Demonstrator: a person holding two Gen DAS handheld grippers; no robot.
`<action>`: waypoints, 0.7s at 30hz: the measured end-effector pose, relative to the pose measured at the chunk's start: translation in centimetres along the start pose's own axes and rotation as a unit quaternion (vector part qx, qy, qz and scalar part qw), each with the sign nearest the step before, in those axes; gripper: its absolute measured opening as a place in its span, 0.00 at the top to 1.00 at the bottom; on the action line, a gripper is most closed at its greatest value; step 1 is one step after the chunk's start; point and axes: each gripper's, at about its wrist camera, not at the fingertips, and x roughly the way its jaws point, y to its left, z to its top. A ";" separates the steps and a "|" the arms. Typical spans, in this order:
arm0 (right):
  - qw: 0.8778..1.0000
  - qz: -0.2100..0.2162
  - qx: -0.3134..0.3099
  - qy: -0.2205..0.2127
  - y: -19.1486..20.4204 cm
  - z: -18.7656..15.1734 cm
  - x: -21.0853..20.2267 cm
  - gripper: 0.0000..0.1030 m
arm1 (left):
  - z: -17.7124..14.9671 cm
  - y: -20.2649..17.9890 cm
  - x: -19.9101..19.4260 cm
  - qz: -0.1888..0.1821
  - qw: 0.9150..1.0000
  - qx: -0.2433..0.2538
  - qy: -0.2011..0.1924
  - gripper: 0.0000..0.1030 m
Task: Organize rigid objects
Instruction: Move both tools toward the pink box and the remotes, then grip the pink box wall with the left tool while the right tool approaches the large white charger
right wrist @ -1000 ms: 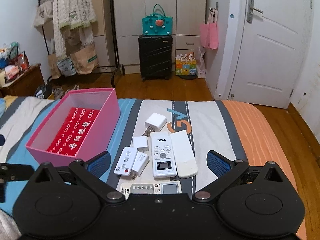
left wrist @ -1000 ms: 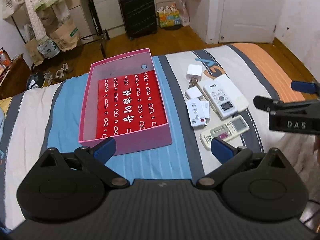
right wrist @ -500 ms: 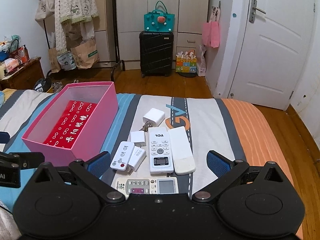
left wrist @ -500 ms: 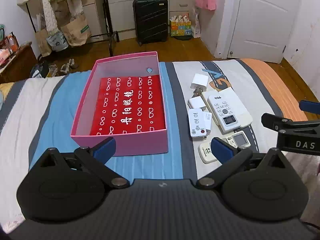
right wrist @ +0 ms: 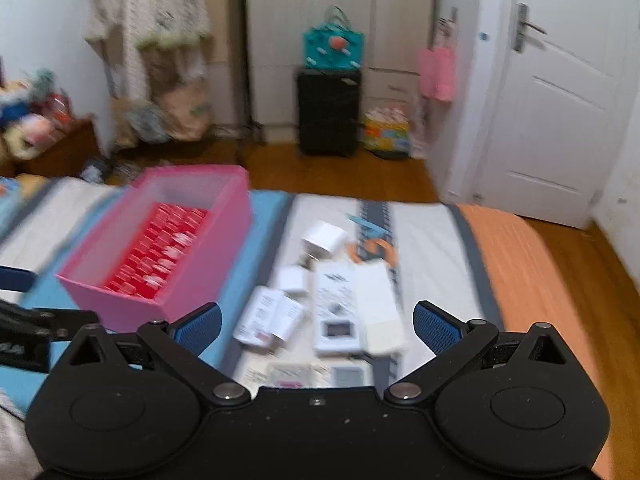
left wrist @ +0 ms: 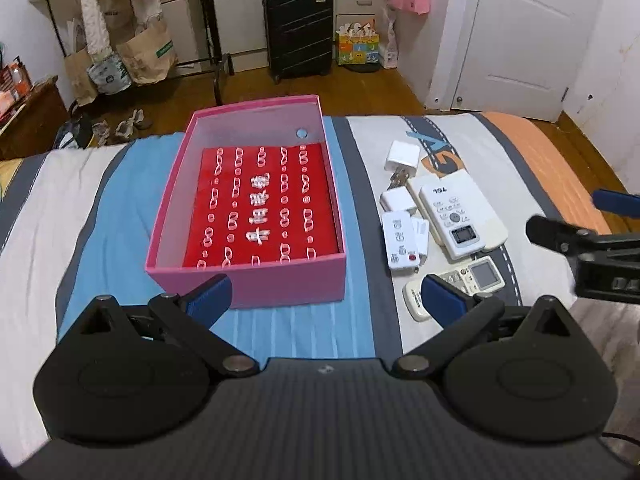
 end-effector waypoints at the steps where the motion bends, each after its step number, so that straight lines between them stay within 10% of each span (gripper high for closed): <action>1: 0.999 0.042 0.005 -0.029 -0.7 0.0 -0.1 0.00 | 0.7 0.3 0.0 -0.003 1.000 0.006 0.001 0.01; 12: 0.978 0.139 0.085 0.132 -4.7 2.7 9.1 0.00 | 6.5 6.0 3.7 -0.037 0.998 -0.040 0.015 0.03; 21: 0.959 0.131 0.086 0.237 -1.8 1.4 16.3 0.12 | 6.2 12.5 9.2 0.018 0.997 -0.068 0.019 0.05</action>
